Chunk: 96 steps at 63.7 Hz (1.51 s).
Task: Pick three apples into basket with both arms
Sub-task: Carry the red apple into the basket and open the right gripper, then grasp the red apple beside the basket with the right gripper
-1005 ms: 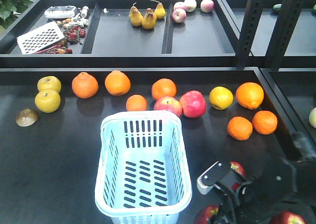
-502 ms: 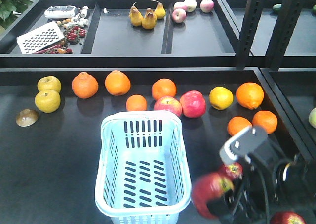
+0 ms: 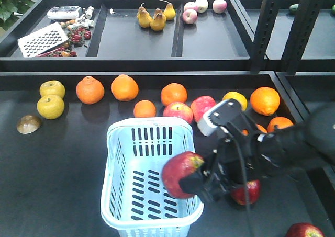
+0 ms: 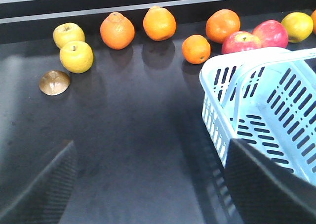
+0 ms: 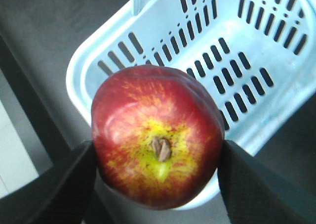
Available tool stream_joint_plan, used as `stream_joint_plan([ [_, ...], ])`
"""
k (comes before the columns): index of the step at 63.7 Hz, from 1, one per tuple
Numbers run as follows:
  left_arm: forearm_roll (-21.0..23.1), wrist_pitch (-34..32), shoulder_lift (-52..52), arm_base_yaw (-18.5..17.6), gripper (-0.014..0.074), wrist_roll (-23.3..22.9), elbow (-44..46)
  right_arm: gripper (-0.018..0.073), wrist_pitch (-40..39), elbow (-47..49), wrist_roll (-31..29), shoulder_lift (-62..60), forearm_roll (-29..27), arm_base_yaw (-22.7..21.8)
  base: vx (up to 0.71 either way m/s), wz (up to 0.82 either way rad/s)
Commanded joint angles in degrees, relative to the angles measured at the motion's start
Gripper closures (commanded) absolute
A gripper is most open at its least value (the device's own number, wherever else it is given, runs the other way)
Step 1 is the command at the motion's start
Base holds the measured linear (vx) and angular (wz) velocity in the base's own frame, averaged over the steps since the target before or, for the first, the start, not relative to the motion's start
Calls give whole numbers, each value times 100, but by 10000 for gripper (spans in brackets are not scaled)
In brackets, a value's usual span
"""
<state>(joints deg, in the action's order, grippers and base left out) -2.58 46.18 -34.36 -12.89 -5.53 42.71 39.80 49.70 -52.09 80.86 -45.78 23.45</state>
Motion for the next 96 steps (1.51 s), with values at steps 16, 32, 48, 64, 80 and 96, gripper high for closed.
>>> stream_joint_plan([
  [16,-12,-358,-5,10,6,-53,140,-166,-562,383,-411,285,-572,4,0,0],
  [32,-12,-358,-5,10,6,-53,140,-157,-679,383,577,112,572,-356,0,0],
  [48,-12,-358,-5,10,6,-53,140,-140,-781,383,2302,195,2418,-1221,0,0],
  [64,-12,-358,-5,10,6,-53,140,-127,-1031,383,2541,1249,3020,-1336,0,0],
  [80,-12,-358,-5,10,6,-53,140,-118,-1627,383,2800,2107,3219,-1346,0,0],
  [96,-12,-358,-5,10,6,-53,140,-108,-2125,383,2812,2549,3348,-1346,0,0],
])
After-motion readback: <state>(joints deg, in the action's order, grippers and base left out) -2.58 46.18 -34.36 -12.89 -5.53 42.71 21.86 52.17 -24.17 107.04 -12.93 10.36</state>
